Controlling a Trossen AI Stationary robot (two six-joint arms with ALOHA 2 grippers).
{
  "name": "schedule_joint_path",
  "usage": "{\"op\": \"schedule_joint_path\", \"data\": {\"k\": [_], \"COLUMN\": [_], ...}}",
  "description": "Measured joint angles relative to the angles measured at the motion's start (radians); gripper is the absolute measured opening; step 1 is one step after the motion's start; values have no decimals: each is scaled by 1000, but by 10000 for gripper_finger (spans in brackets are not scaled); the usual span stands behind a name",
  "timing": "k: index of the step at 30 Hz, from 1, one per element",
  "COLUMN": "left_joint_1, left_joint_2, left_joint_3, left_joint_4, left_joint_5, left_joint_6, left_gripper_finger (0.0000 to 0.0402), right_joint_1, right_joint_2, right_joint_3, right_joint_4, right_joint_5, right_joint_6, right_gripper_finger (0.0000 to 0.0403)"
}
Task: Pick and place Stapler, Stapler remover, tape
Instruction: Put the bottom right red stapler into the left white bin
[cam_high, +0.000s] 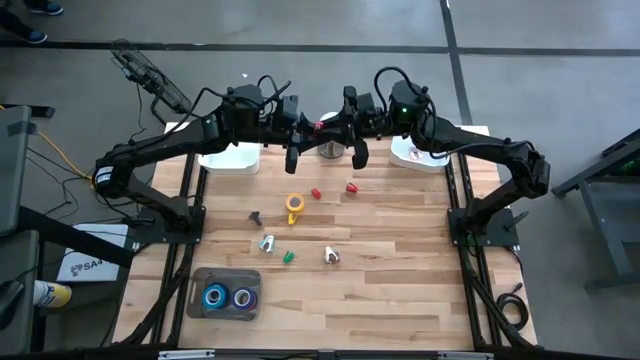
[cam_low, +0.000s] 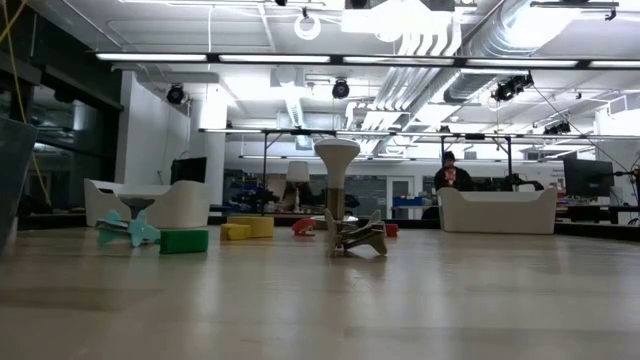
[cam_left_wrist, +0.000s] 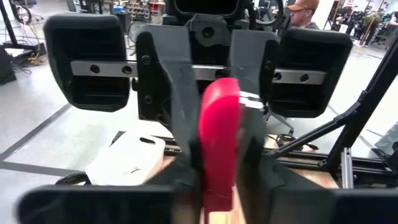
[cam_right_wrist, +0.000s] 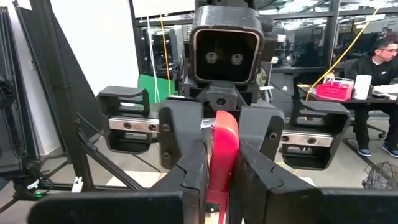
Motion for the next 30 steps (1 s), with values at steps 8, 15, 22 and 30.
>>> {"op": "schedule_joint_path", "data": {"k": [8,15,22,30], "left_joint_1": [0,0,-1,0], "left_joint_2": [0,0,0,-6], "left_joint_3": [0,0,0,1], "left_joint_4": [-7,-9,-7,-63], "left_joint_5": [-3,-10,-28,-150], "left_joint_6": [1,0,-1,-1], "left_gripper_finger": [33,33,33,33], "right_joint_1": [0,0,-2,-29], "right_joint_2": [0,0,-13,-57], "right_joint_3": [0,0,0,0], "right_joint_4": [-9,-10,-15,-48], "right_joint_5": [1,12,14,12], "right_joint_6": [3,11,20,36], "right_gripper_finger": [47,111,179,199]}}
